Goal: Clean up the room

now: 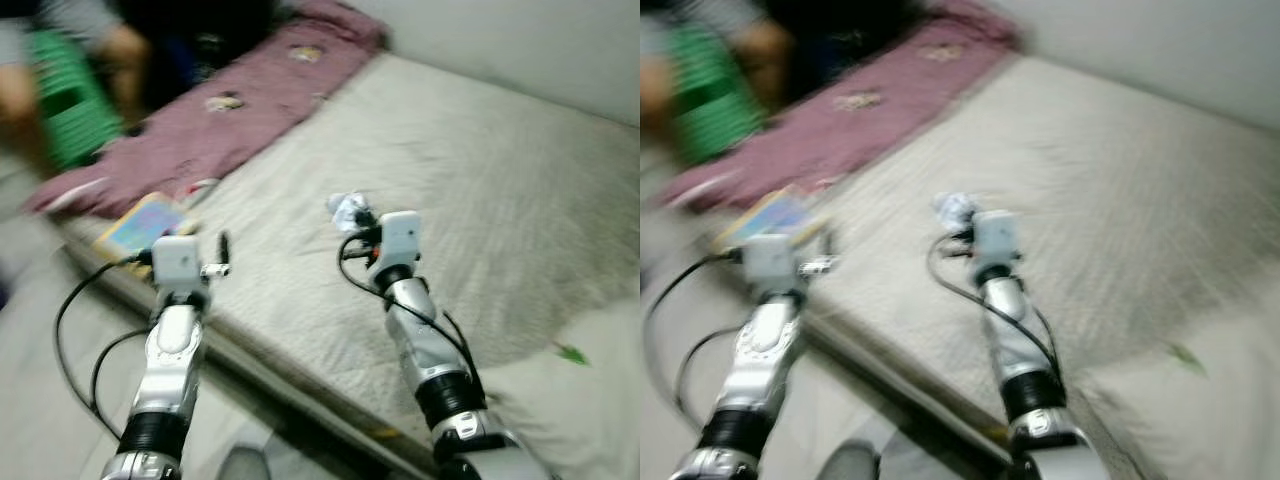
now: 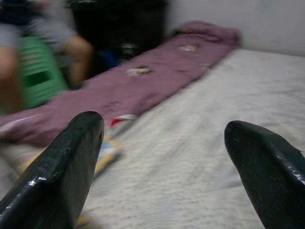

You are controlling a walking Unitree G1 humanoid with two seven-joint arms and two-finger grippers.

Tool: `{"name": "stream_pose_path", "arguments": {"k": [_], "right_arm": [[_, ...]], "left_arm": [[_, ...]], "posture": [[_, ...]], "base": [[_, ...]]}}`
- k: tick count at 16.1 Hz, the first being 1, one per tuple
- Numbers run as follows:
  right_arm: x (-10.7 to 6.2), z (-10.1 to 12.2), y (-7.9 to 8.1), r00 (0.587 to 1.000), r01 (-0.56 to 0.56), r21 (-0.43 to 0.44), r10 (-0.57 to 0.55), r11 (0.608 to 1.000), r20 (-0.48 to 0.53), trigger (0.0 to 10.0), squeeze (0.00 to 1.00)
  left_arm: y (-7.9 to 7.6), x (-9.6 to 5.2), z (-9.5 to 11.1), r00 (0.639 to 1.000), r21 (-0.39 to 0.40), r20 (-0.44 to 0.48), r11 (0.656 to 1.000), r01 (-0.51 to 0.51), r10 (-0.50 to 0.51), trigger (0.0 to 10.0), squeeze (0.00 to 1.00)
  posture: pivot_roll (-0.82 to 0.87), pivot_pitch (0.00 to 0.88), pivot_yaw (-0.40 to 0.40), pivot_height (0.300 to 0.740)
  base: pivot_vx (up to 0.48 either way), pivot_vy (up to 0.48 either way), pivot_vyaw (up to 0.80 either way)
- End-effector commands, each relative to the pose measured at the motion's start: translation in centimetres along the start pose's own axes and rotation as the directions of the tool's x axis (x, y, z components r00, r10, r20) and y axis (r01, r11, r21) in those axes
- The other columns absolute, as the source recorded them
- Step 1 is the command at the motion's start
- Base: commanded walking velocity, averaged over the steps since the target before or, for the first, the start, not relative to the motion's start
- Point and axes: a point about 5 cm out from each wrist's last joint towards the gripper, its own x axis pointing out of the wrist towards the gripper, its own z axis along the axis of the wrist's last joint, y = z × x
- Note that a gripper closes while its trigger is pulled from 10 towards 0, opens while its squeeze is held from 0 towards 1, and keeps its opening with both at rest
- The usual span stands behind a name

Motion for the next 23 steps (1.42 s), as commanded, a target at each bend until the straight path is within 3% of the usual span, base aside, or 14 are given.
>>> {"name": "stream_pose_path", "arguments": {"k": [1, 5, 8, 11, 14, 18, 23], "right_arm": [[-0.8, -1.0, -2.0, 0.995, 0.087, -0.011, -0.088, 0.996, -0.039, 10.0, 0.00], [-1.2, -1.3, -2.1, 0.994, 0.095, -0.020, -0.096, 0.995, -0.056, 10.0, 0.00], [-1.4, -1.8, -2.5, 0.992, 0.097, -0.073, -0.103, 0.993, -0.080, 10.0, 0.00], [-1.5, -2.0, -2.6, 0.988, 0.109, -0.072, -0.116, 0.991, -0.100, 10.0, 0.00], [-1.4, -2.2, -2.5, 0.986, 0.109, -0.061, -0.116, 0.992, -0.118, 10.0, 0.00], [-1.3, -2.4, -2.4, 0.984, 0.102, -0.048, -0.108, 0.994, -0.139, 10.0, 0.00], [-1.1, -2.3, -2.4, 0.985, 0.091, -0.054, -0.098, 0.994, -0.141, 10.0, 0.00]], "left_arm": [[-1.8, 0.1, 0.6, 0.999, 0.016, 0.024, 0.999, 0.043, -0.043, 10.0, 0.00], [-2.1, -0.2, 0.2, 0.997, 0.030, 0.010, 0.997, 0.073, -0.073, 10.0, 0.00], [-2.9, -0.8, 0.1, 0.993, 0.035, 0.024, 0.993, 0.117, -0.118, 10.0, 0.00], [-2.9, -1.1, -0.2, 0.995, 0.029, 0.005, 0.994, 0.101, -0.101, 10.0, 0.00], [-2.8, -1.2, -0.6, 0.995, -0.015, -0.026, 0.995, 0.101, -0.101, 10.0, 0.00], [-3.0, -1.2, -0.6, 0.993, -0.030, -0.029, 0.993, 0.115, -0.116, 10.0, 0.00], [-3.2, -1.0, -0.5, 0.991, -0.039, -0.028, 0.991, 0.127, -0.129, 10.0, 0.00]], "posture": [[0.12, 0.000, -0.030, 0.740], [0.11, 0.000, -0.025, 0.740], [0.12, 0.000, -0.031, 0.740], [0.12, 0.000, -0.041, 0.740], [0.12, 0.000, -0.047, 0.740], [0.12, 0.000, -0.056, 0.740], [0.12, 0.000, -0.058, 0.740]], "base": [[0.000, 0.000, 0.00], [0.000, 0.000, 0.00], [0.000, 0.000, 0.00], [0.000, 0.000, 0.00], [0.000, 0.000, 0.00], [0.000, 0.000, -0.80], [0.000, 0.370, -0.62]]}}
